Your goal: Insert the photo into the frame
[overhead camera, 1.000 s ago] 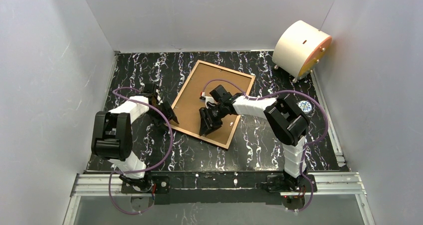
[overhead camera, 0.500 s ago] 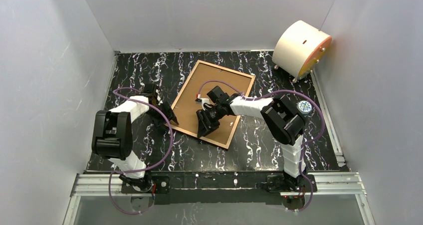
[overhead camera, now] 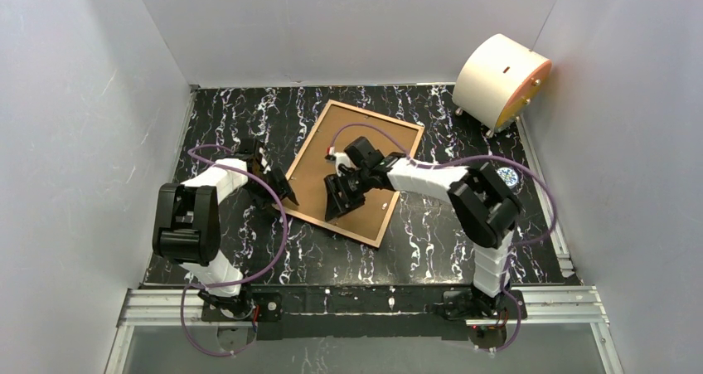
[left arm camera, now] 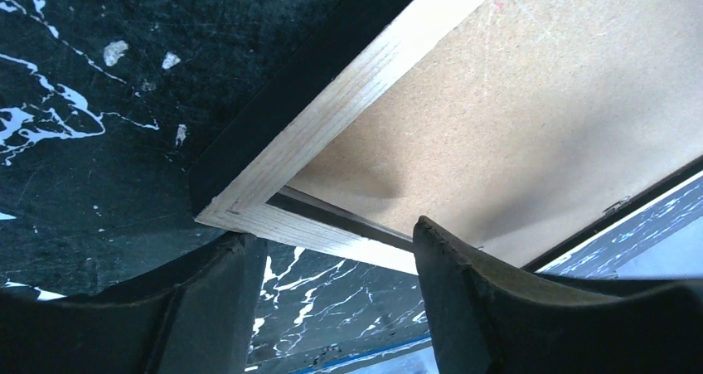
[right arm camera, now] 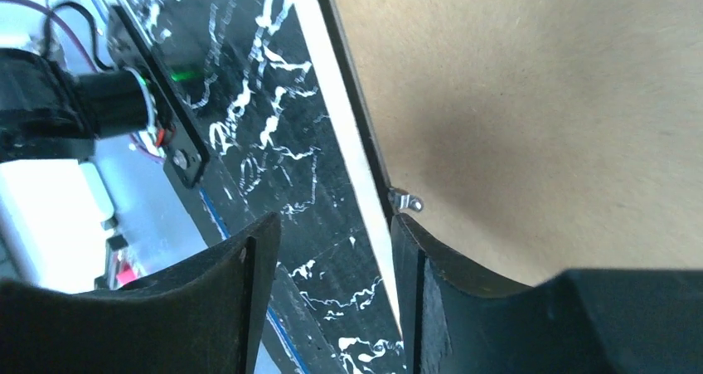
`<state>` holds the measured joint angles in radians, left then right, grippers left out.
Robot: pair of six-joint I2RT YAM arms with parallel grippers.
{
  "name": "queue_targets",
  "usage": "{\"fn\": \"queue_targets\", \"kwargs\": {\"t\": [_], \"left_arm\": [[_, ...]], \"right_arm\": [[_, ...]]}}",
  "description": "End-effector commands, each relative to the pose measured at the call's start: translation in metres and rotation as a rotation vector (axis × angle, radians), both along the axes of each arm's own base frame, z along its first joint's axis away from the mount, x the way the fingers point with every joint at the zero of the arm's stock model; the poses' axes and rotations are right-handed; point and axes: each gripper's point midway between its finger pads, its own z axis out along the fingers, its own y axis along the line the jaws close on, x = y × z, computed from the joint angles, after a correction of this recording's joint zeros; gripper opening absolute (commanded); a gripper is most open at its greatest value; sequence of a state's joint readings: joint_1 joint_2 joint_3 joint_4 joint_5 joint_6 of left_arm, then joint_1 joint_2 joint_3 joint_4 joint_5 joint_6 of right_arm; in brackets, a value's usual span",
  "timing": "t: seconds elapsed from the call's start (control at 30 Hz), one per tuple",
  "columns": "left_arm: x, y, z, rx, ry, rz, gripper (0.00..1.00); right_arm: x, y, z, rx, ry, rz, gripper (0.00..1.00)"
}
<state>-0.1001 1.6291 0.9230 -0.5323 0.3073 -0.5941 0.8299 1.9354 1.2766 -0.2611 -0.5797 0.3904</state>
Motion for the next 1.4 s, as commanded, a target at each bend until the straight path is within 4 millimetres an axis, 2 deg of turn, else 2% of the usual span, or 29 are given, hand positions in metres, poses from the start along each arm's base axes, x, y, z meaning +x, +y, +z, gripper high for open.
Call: {"fn": "queue_targets", "kwargs": {"t": [0.0, 0.03, 0.13, 0.3, 0.37, 0.47, 0.6, 0.67, 0.77, 0.93, 1.03, 1.2, 1.37], "left_arm": [[0.020, -0.007, 0.014, -0.029, -0.082, -0.025, 0.65], [0.020, -0.006, 0.014, -0.025, -0.084, -0.023, 0.66], [0.022, -0.005, 0.014, -0.016, -0.088, -0.019, 0.68], [0.023, -0.003, 0.013, -0.008, -0.087, -0.006, 0.69], [0.023, -0.003, 0.012, -0.003, -0.087, 0.003, 0.69], [0.023, -0.002, 0.011, 0.002, -0.083, 0.013, 0.69], [0.023, -0.003, 0.011, -0.004, -0.078, 0.026, 0.69], [0.023, -0.003, 0.013, -0.008, -0.080, 0.032, 0.70], [0.023, -0.004, 0.013, -0.010, -0.078, 0.040, 0.71], [0.024, -0.004, 0.015, -0.015, -0.075, 0.051, 0.74], [0.028, -0.003, 0.018, -0.009, -0.090, 0.055, 0.78], [0.034, -0.004, 0.019, -0.008, -0.087, 0.055, 0.79], [0.051, -0.007, 0.024, -0.018, -0.110, 0.048, 0.79]], "right_arm": [[0.049, -0.011, 0.063, 0.079, -0.211, -0.154, 0.62], [0.057, -0.019, 0.066, 0.064, -0.233, -0.198, 0.63], [0.098, -0.060, 0.067, 0.001, -0.273, -0.377, 0.67], [0.163, -0.133, 0.055, -0.127, -0.303, -0.624, 0.74], [0.191, -0.153, 0.051, -0.175, -0.341, -0.689, 0.78], [0.239, -0.176, 0.043, -0.236, -0.390, -0.785, 0.84], [0.305, -0.199, 0.044, -0.267, -0.446, -0.897, 0.86], [0.331, -0.205, 0.048, -0.251, -0.477, -0.910, 0.86], [0.359, -0.205, 0.048, -0.235, -0.539, -0.895, 0.86], [0.387, -0.212, 0.020, -0.270, -0.536, -0.894, 0.87], [0.397, -0.207, 0.011, -0.254, -0.541, -0.869, 0.87], [0.393, -0.196, -0.004, -0.233, -0.514, -0.788, 0.86], [0.373, -0.192, -0.010, -0.235, -0.452, -0.732, 0.86]]}}
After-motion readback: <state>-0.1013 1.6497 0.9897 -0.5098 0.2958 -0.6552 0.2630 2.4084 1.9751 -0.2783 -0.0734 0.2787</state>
